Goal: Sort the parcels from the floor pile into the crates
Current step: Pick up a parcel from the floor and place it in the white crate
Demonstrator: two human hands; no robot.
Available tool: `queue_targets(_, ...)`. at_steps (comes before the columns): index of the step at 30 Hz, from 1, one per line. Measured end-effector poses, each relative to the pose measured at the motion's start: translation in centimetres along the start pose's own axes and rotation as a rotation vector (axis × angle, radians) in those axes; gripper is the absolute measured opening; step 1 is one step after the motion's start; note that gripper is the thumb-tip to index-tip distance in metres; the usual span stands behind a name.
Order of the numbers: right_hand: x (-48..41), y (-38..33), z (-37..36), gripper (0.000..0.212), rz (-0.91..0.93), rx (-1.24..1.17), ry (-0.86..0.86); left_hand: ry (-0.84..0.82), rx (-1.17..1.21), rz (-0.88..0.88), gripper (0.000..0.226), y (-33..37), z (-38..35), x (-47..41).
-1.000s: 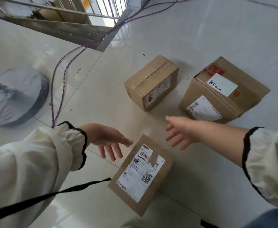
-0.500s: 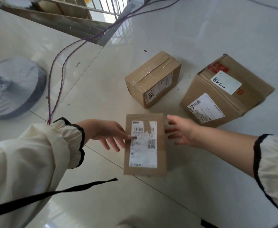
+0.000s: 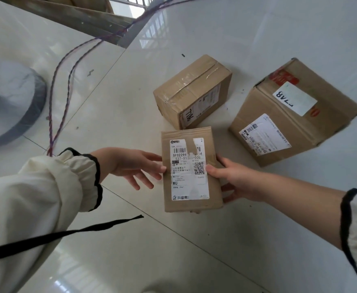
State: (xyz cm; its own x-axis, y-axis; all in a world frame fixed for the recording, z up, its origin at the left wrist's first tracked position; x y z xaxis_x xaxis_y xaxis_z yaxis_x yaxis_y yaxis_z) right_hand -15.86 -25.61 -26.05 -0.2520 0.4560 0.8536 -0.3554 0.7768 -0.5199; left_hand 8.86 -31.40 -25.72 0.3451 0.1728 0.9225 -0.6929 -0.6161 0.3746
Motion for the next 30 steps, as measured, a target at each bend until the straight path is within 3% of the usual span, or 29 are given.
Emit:
queue_targets(2, -0.2, 0.2, 0.1, 0.039, 0.022, 0.002, 0.020, 0.001, 0.013, -0.035, 0.079, 0.0, 0.1, -0.4)
queue_targets(7, -0.4, 0.4, 0.2, 0.056, 0.068, -0.002, 0.072, 0.051, 0.128, -0.146, 0.058, -0.1, -1.0, -0.6)
queue_targets(13, -0.6, 0.8, -0.2, 0.055, 0.062, -0.041, 0.097, 0.347, 0.341, -0.309, 0.050, -1.8, -4.1, 0.0)
queue_targets(16, -1.0, 1.1, -0.2, 0.048, 0.055, -0.068, 0.090, 0.410, 0.438, -0.379, 0.054, -2.3, -5.4, 0.0)
queue_targets(25, 1.0, -0.5, -1.6, 0.042, -0.069, -0.192, 0.186, 0.538, 0.603, -0.287, 0.035, -1.0, -7.6, 1.8)
queue_targets(30, 8.8, -4.3, -2.0, 0.028, -0.022, -0.127, 0.224, 0.572, 0.664, -0.356, 0.028, 2.9, -9.9, 9.2)
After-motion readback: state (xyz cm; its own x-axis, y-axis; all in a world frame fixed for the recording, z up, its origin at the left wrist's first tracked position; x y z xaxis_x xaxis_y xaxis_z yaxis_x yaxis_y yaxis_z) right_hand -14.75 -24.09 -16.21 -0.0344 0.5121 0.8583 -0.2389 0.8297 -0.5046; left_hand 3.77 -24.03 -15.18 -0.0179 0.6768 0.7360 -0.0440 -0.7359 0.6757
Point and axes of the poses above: each hand's wrist, its own x-axis away from the middle knuckle, its own z-axis out of the back of the hand, y = z × x, the point moved 4 cm from there along -x, towards the middle knuckle, and after that the axes turned 6 degrees about x, right-handed, at the moved point
